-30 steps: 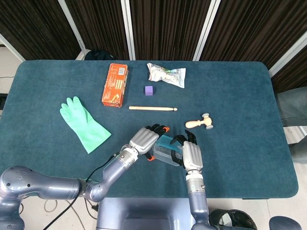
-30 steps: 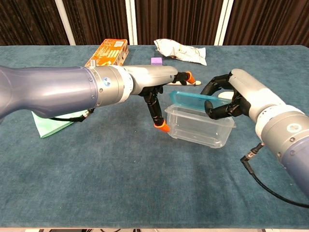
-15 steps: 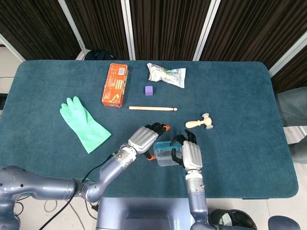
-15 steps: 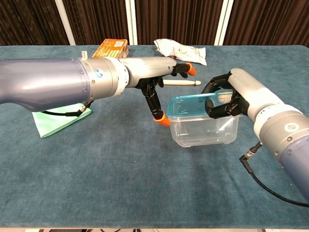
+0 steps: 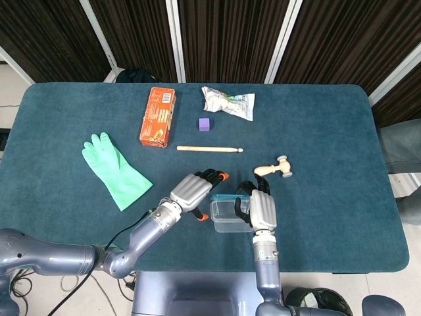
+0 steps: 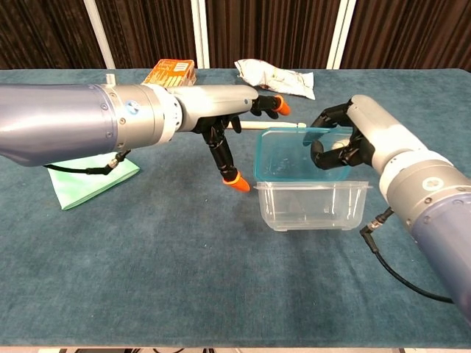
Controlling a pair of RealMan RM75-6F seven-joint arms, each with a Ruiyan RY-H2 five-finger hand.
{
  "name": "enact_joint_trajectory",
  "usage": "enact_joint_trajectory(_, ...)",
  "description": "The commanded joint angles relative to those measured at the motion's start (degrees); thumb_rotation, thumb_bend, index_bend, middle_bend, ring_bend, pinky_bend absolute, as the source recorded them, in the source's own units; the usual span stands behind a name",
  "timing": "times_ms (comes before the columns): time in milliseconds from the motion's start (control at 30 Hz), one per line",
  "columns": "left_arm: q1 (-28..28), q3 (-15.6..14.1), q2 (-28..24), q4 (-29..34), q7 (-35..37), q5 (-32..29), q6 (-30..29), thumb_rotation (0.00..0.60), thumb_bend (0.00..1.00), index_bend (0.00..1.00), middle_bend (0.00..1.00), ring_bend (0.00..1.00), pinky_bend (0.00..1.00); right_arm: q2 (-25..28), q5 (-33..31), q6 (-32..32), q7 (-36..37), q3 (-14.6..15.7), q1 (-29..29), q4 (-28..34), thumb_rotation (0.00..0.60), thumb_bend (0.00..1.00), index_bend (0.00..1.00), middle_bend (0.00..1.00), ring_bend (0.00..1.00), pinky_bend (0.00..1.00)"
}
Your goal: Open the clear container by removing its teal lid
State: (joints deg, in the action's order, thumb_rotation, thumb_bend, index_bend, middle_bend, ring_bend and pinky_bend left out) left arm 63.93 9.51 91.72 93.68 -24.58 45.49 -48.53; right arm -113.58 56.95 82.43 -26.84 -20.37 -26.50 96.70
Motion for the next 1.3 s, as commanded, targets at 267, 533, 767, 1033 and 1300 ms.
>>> enact_joint_trajectory(267,-0.4,0.0,-0.8,0.2,0.6,0.8,0.0,0.600,0.04,0.07,0.07,0.03,0.20,-1.2,-1.0,0.3,0.1,-2.6,-1.1,-2.1,0.600,0.64,0.61,0.36,0.08,0.00)
enact_joint_trajectory(533,-1.0,-0.6,-0.9,0.3,0.9,1.2,-0.2,0.600,0.04,0.07,0.07,0.04,0.20,-1.0,-0.9,0.1,0.9,-6.1,-2.7,-3.2,0.600,0.64,0.61,0.36,0.08,0.00)
enact_joint_trajectory(767,-1.2,-0.4,-1.0,0.5,1.0,1.5,-0.6,0.600,0.04,0.07,0.07,0.04,0.20,-0.1,-1.2,0.0,0.7,-8.0,-3.7,-2.7,0.600,0.64,0.61,0.36,0.08,0.00)
enact_joint_trajectory(1033,-1.4,0.3,-2.1,1.5,1.2,1.9,-1.2,0.600,0.04,0.07,0.07,0.04,0.20,2.0,-0.7,-0.7,0.2,-11.2,-5.9,-3.5,0.600,0.64,0.61,0.37,0.08,0.00)
enact_joint_trajectory(1300,-3.0,1.2,-5.0,3.6,3.3,3.1,-2.3,0.600,0.04,0.07,0.08,0.04,0.20,8.7,-0.9,-1.9,1.2,-13.0,-4.8,-3.5,0.600,0.64,0.61,0.37,0.08,0.00)
